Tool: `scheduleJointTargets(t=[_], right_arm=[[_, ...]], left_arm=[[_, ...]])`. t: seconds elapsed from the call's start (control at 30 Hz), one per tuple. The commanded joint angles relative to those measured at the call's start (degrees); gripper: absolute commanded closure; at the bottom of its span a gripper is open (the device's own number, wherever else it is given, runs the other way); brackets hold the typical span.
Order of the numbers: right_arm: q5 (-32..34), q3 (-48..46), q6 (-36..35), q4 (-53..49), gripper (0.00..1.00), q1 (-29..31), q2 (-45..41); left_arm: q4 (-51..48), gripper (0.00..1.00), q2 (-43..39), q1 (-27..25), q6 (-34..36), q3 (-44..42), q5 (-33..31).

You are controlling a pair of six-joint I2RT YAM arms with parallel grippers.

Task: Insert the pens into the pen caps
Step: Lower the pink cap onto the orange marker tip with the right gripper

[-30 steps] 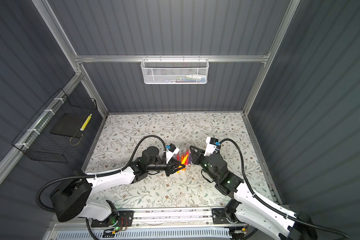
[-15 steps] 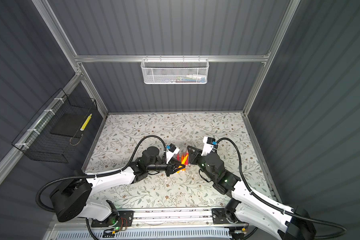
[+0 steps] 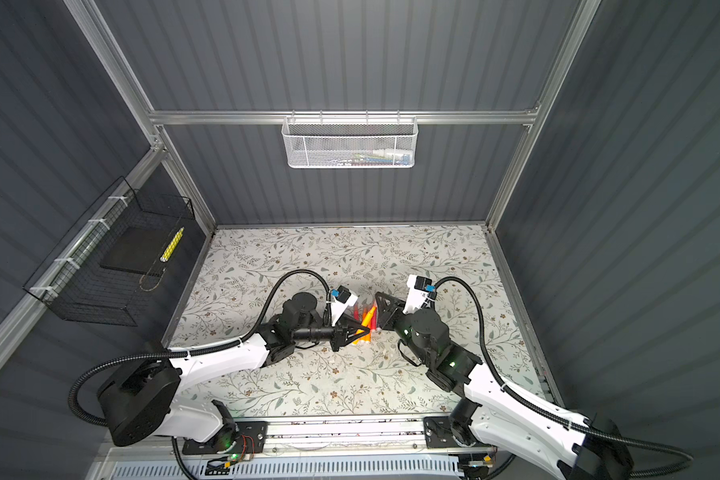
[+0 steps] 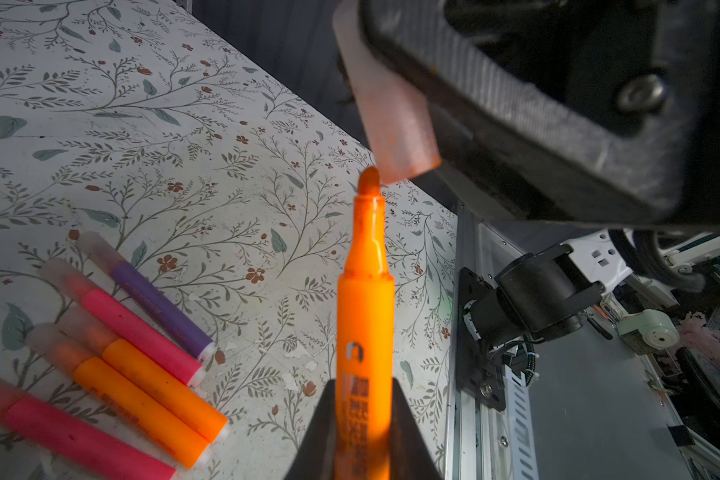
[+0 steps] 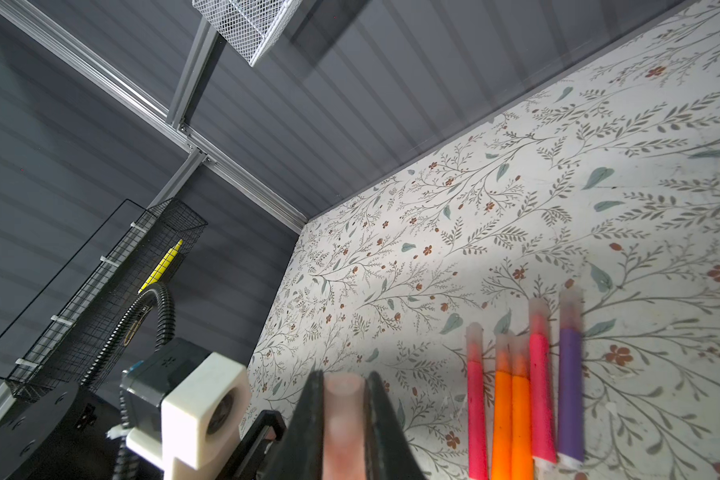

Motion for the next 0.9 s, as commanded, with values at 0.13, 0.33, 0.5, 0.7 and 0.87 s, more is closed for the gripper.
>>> scheduleJointTargets(t=[0.13,0.33,0.5,0.7,0.87], right_arm=[[1.03,1.96,-1.26,1.58,1.0,0.28,1.56],[0.63,2.14,-1.08,2.2,1.0,0.3,2.51],[0.31,0.74,-0.51,3.12,1.0,0.36,2.18],[0.83,0.27,-0.42,3.2,1.0,0.42,2.07],[-0.42,-0.72,0.17,4.63,1.0,0.8,1.63]], left_arm=[[1.03,1.0,-1.69,-0.3,0.28,0.03,0.55],[1.09,1.0,-1.68,-0.28,0.16,-0.01,0.45],[2.03,1.0,-2.03,-0.29,-0.68,-0.47,0.23],[2.31,1.0,-2.32,-0.25,-1.01,-0.68,0.19],[2.8,1.0,-2.21,-0.29,-2.27,-0.77,-0.47]])
